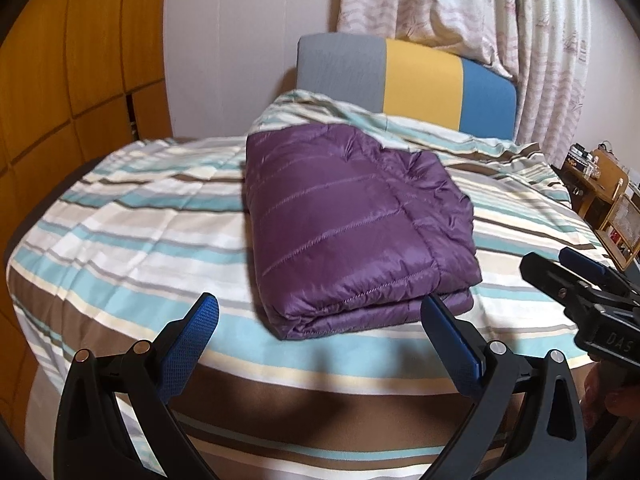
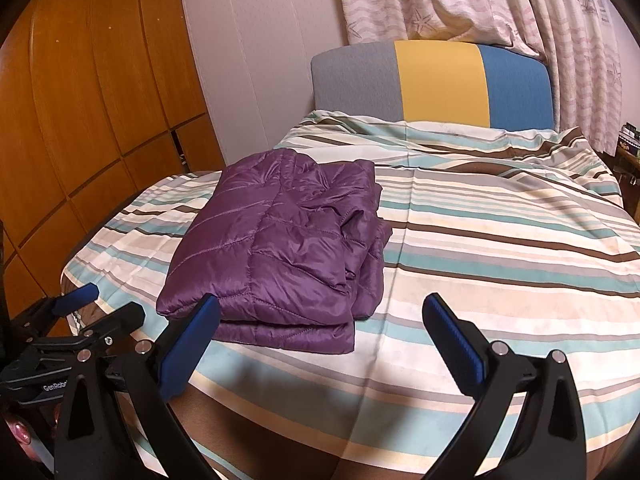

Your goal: Fold large clothes

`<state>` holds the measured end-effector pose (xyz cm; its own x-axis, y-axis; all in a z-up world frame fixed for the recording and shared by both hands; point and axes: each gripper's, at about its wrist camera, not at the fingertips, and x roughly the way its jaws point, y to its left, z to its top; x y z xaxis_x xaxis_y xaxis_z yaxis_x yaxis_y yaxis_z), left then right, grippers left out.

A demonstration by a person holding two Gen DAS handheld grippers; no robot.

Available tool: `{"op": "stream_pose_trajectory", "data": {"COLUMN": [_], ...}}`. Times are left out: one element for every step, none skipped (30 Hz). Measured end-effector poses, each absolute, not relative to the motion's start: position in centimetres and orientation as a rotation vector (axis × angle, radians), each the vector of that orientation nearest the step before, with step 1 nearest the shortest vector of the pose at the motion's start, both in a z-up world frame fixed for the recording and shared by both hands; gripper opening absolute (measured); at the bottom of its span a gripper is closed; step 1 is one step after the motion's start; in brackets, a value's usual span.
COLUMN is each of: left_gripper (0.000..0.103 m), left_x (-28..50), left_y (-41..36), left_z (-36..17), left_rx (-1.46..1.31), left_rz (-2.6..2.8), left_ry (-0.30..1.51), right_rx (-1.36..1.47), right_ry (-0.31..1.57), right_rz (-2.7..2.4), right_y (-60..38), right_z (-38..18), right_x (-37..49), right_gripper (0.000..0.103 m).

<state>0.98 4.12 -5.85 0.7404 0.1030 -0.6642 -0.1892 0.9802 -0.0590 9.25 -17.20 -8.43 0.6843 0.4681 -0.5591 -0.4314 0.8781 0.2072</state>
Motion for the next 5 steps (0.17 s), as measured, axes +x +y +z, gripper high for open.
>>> {"op": "stream_pose_trajectory", "data": {"left_gripper": [0.1, 0.1, 0.1, 0.1, 0.1], "left_x": [1.2, 1.4, 1.6, 1.8, 2.1], "left_y": [4.3, 4.4, 4.4, 4.6, 4.9], "left_z": [-6.1, -6.4, -6.6, -6.9, -7.3], "left_rx": [-0.136, -0.146, -0.152, -0.16, -0.174], "left_rz": [0.157, 0.154, 0.152, 0.151, 0.151], "left_ry": [0.736, 0.749, 0.758, 0.772, 0.79], "right_rx": [0.062, 0.064, 0.065, 0.066, 0.067], "right_ry": [0.646, 0.65, 0.656, 0.661, 0.668], "right_rz": [0.503, 0.503, 0.502, 0.5, 0.497], "right_y": [-17.2, -17.2, -17.2, -17.3, -17.3], "right_z": [-8.5, -8.6, -8.8, -8.9, -9.1], "right_x": [9.3, 9.5, 9.6, 9.8, 10.0], "right_gripper": [0.101, 0.101, 0.101, 0.101, 0.101]}}
